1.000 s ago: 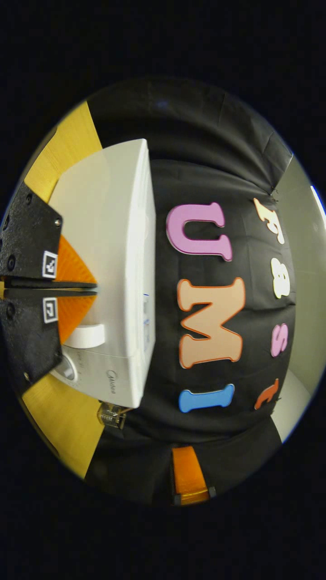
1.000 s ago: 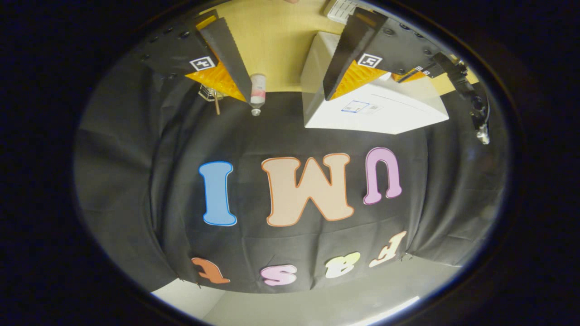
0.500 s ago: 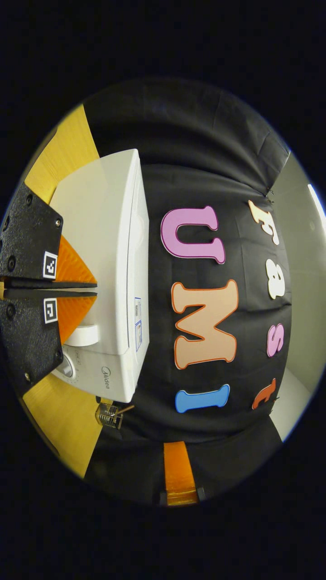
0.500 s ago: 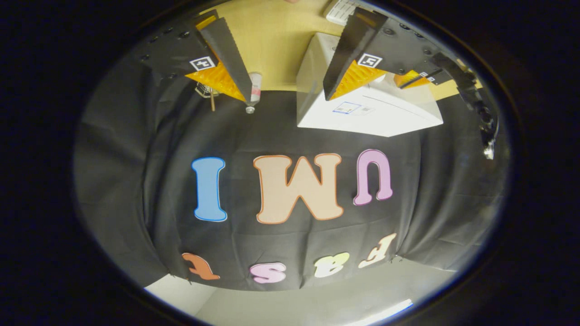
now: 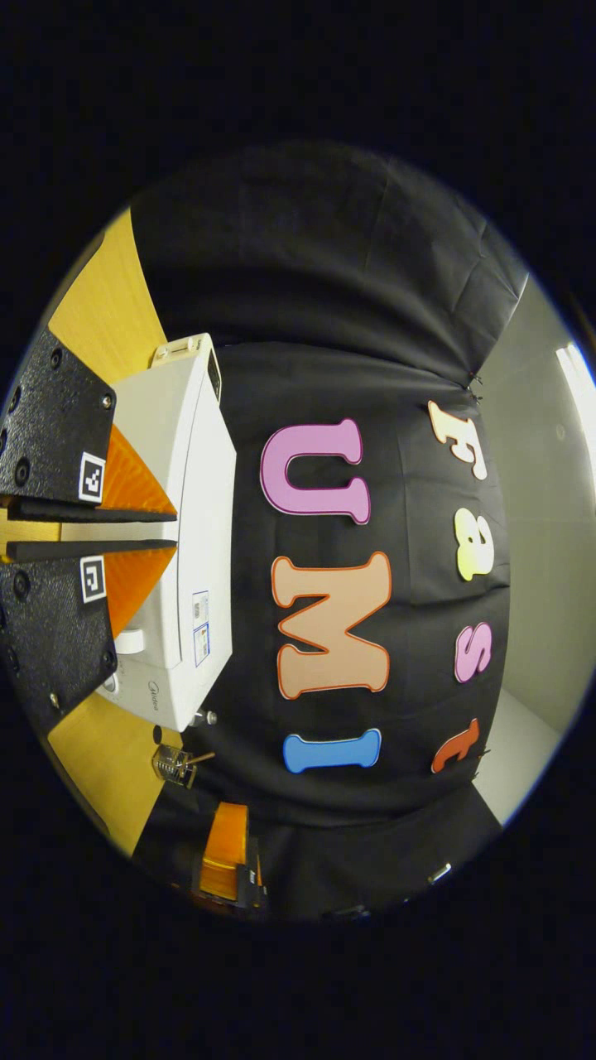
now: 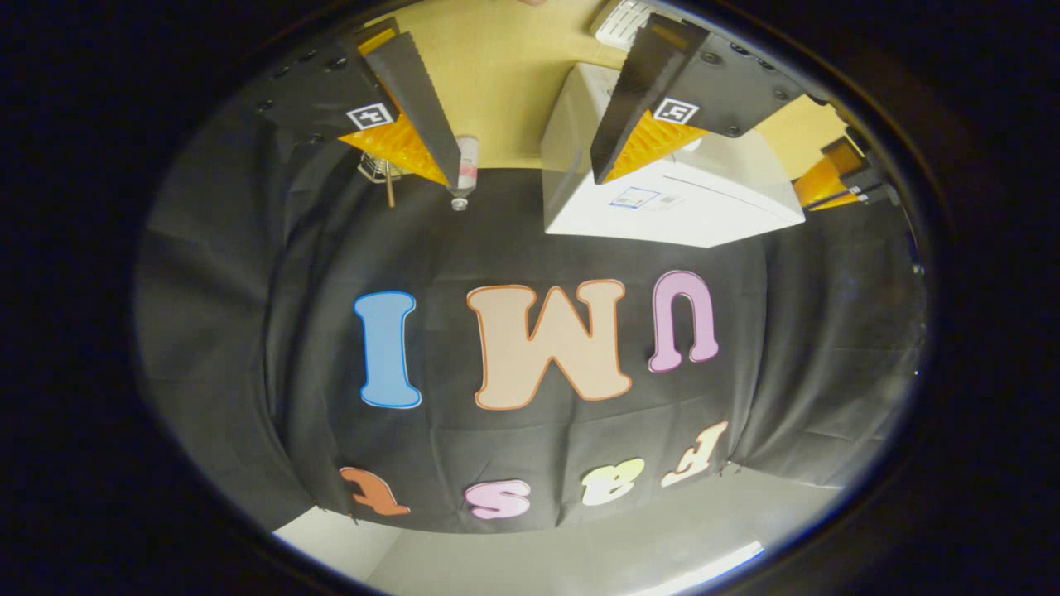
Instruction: Open the microwave oven with the left hand, put the food in, and close the microwave oven.
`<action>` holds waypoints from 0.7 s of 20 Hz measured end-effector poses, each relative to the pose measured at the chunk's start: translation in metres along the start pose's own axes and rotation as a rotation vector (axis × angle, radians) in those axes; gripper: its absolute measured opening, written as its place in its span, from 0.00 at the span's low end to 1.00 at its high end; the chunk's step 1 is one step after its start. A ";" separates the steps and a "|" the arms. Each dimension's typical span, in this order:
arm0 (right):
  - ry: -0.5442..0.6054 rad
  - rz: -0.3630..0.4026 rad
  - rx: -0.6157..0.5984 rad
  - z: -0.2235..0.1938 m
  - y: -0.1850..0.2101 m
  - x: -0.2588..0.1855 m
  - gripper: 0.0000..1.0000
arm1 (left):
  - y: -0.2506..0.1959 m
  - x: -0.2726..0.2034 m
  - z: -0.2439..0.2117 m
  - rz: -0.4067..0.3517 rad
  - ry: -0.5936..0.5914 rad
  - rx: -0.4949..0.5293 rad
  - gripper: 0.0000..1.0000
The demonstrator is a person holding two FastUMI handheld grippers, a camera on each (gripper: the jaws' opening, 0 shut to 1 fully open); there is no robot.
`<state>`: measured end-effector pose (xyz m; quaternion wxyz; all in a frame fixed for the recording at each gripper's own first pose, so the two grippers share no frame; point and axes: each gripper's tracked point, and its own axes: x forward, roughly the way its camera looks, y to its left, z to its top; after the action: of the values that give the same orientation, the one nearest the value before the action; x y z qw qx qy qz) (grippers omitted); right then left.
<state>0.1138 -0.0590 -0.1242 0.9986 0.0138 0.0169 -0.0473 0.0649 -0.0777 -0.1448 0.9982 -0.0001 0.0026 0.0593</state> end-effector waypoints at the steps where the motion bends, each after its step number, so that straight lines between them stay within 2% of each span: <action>1: 0.000 0.002 -0.001 0.001 0.000 -0.001 0.97 | 0.003 -0.004 0.008 0.000 -0.011 0.000 0.17; 2: 0.001 0.004 -0.006 0.001 0.000 -0.001 0.97 | 0.007 -0.008 0.016 0.003 -0.024 0.007 0.20; 3: 0.004 0.005 -0.013 0.000 0.000 -0.002 0.97 | 0.010 -0.011 0.023 0.008 -0.037 0.015 0.31; 4: 0.006 0.003 -0.019 -0.001 0.000 -0.001 0.97 | 0.012 -0.015 0.029 0.014 -0.052 0.024 0.38; 5: 0.009 0.002 -0.024 -0.002 0.000 -0.001 0.97 | 0.013 -0.019 0.032 0.019 -0.062 0.029 0.58; 6: 0.013 0.003 -0.028 -0.003 0.000 -0.002 0.97 | 0.014 -0.022 0.034 0.028 -0.067 0.028 0.66; 7: 0.017 0.008 -0.028 -0.003 0.002 -0.002 0.97 | 0.016 -0.027 0.036 0.041 -0.070 0.029 0.88; 8: 0.019 0.016 -0.025 -0.004 0.004 -0.002 0.92 | 0.014 -0.029 0.038 0.041 -0.071 0.031 0.95; 9: 0.020 0.024 -0.022 -0.004 0.006 -0.002 0.92 | 0.017 -0.032 0.040 0.051 -0.077 0.035 0.98; 14: 0.015 0.030 -0.023 -0.003 0.008 -0.002 0.92 | 0.022 -0.040 0.045 0.072 -0.092 0.057 0.99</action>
<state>0.1121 -0.0504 -0.1269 0.9992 0.0030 0.0247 -0.0319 0.0230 -0.0600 -0.0992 0.9942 0.0309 -0.0414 0.0948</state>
